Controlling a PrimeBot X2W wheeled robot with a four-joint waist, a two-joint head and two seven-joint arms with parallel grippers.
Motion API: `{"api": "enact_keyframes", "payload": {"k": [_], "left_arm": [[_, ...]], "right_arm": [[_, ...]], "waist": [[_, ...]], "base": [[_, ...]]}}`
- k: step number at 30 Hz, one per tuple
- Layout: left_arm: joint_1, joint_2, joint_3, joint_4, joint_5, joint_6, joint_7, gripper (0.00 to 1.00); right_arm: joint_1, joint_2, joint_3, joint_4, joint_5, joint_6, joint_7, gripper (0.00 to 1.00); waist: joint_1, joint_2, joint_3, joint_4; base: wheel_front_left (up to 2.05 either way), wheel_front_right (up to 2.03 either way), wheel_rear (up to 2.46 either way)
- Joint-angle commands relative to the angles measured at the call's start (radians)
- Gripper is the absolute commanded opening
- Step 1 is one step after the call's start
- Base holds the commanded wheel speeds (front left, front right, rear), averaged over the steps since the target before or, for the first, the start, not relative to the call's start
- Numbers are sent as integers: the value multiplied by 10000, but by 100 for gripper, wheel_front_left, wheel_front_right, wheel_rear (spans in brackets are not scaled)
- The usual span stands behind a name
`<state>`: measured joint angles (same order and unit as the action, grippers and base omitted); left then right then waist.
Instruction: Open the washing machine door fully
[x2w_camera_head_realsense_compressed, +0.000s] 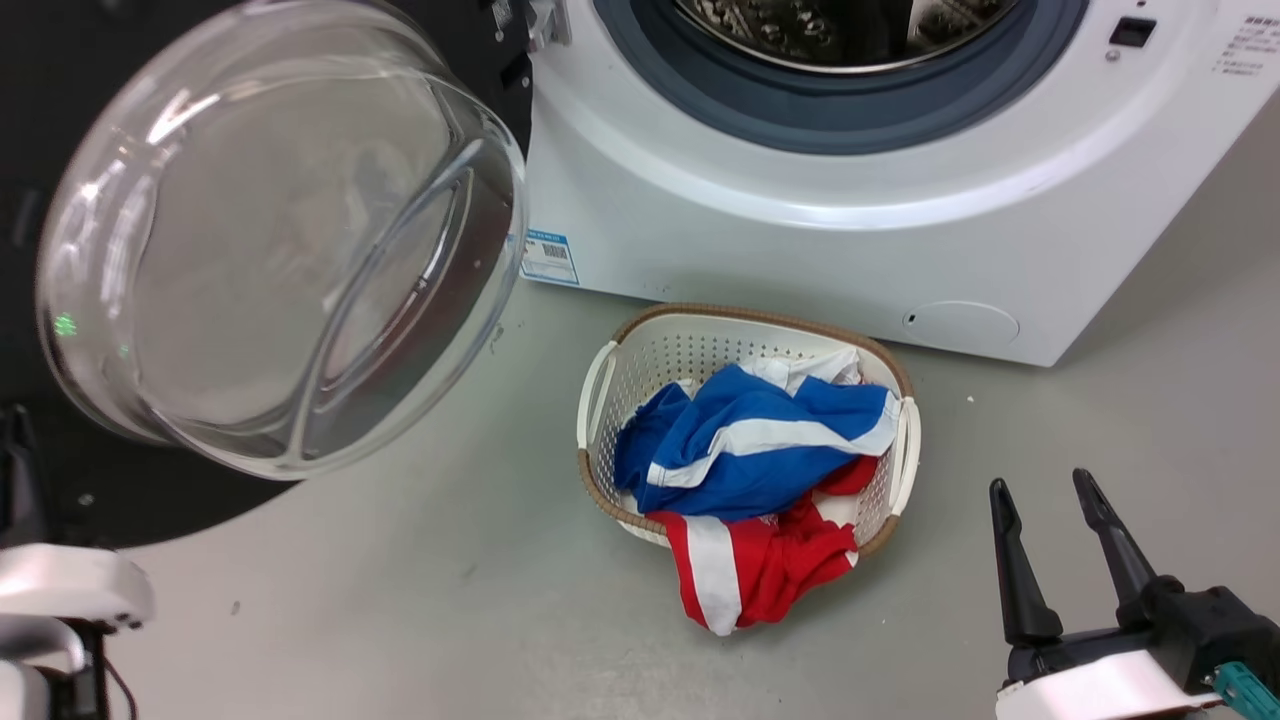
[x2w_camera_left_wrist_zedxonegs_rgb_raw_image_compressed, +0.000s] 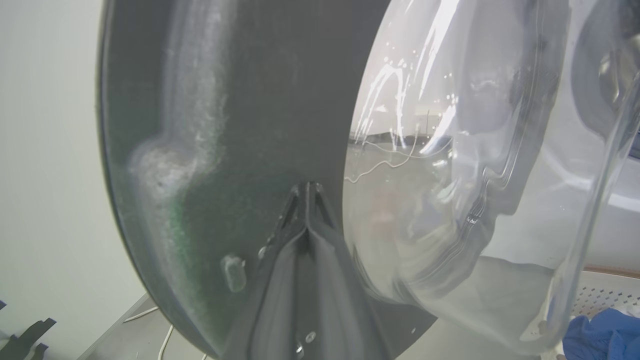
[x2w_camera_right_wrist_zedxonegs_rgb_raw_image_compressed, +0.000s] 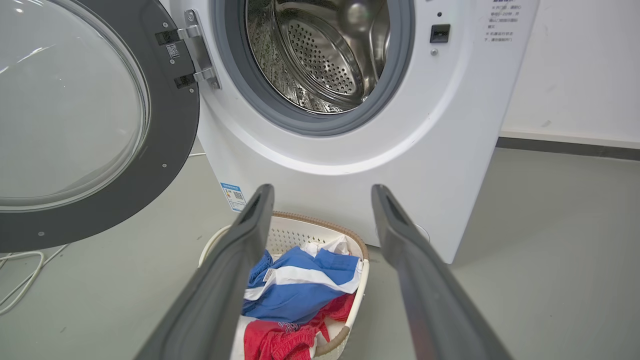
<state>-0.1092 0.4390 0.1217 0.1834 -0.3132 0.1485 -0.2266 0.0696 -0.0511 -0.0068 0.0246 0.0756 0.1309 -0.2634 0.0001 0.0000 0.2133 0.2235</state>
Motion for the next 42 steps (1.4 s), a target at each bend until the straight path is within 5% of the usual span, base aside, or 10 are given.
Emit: {"api": "enact_keyframes", "payload": {"k": [1,14,26,33,42], "left_arm": [[-338,211,220,238,-119,-25,-70,0],[-1903,1196,909,2721,-771,-754,-270,0],[-3021,1402,1131,4885,-601,-1537,-382,0],[-2477,1019,1487,4292,176,-1806,-387,0],[-1281,-129,1623,1631,1243,-2090,-389,0]], "right_arm": [[-219,11,1,-52,-78,-2,-18,100],[-611,-97,-11,-84,-240,-2,-18,100],[-690,-49,-98,80,-255,-2,-18,100],[-429,1,-160,171,-154,-2,-18,100],[-7,19,-267,65,164,-2,-18,100]], "waist": [[-1,0,195,-38],[-1,0,898,-192],[-1,0,848,-338],[-1,0,248,-373],[-1,0,-838,-458]], "base": [[0,0,0],[0,0,0],[0,0,0],[0,0,0],[0,0,0]]}}
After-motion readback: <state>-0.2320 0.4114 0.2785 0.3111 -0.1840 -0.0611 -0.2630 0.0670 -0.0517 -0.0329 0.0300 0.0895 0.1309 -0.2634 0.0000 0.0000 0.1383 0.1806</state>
